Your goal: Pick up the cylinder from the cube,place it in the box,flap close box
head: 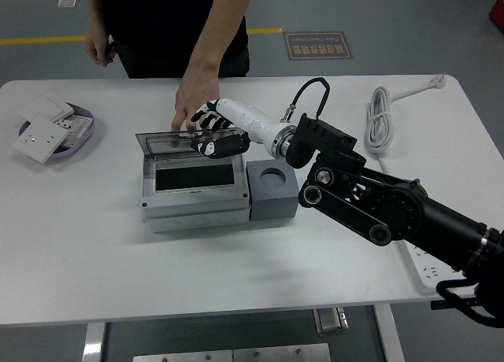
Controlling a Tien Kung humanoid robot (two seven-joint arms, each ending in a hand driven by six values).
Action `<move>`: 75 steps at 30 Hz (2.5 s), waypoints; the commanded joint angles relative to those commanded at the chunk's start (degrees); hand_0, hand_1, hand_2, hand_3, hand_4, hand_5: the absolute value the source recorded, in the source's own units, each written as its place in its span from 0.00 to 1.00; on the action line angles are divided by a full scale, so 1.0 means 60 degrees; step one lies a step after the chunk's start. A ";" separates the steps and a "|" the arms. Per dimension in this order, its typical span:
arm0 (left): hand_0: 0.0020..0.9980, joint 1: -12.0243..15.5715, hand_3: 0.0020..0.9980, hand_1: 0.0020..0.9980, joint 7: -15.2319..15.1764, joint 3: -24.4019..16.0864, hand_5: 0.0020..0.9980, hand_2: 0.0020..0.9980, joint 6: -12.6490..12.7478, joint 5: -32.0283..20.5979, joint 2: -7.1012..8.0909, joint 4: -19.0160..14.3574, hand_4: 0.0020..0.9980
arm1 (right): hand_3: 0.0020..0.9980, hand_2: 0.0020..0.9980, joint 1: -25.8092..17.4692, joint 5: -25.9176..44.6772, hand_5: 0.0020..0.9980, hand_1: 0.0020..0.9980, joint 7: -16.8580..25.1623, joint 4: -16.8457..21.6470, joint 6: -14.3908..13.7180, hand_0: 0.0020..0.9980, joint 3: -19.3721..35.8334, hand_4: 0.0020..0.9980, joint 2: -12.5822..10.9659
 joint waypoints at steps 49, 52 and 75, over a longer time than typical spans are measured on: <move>0.60 0.0085 0.58 0.58 0.0015 -0.0093 0.20 0.59 0.0009 0.0062 -0.0095 0.0000 0.64 | 0.73 0.70 -0.1190 -0.0743 0.39 0.65 -0.0271 0.1556 0.0346 0.66 0.1207 0.70 -0.0836; 0.60 0.0105 0.58 0.58 0.0012 -0.0061 0.20 0.59 0.0013 0.0002 -0.0118 0.0000 0.64 | 0.73 0.70 -0.1627 -0.0742 0.39 0.65 -0.0095 0.1647 0.0330 0.66 0.1913 0.70 -0.1181; 0.60 0.0071 0.58 0.58 -0.0034 0.0089 0.20 0.59 0.0046 -0.0339 -0.0224 0.0000 0.64 | 0.72 0.68 -0.5488 0.3046 0.35 0.67 0.4985 0.1568 -0.0065 0.76 0.5484 0.75 -0.0810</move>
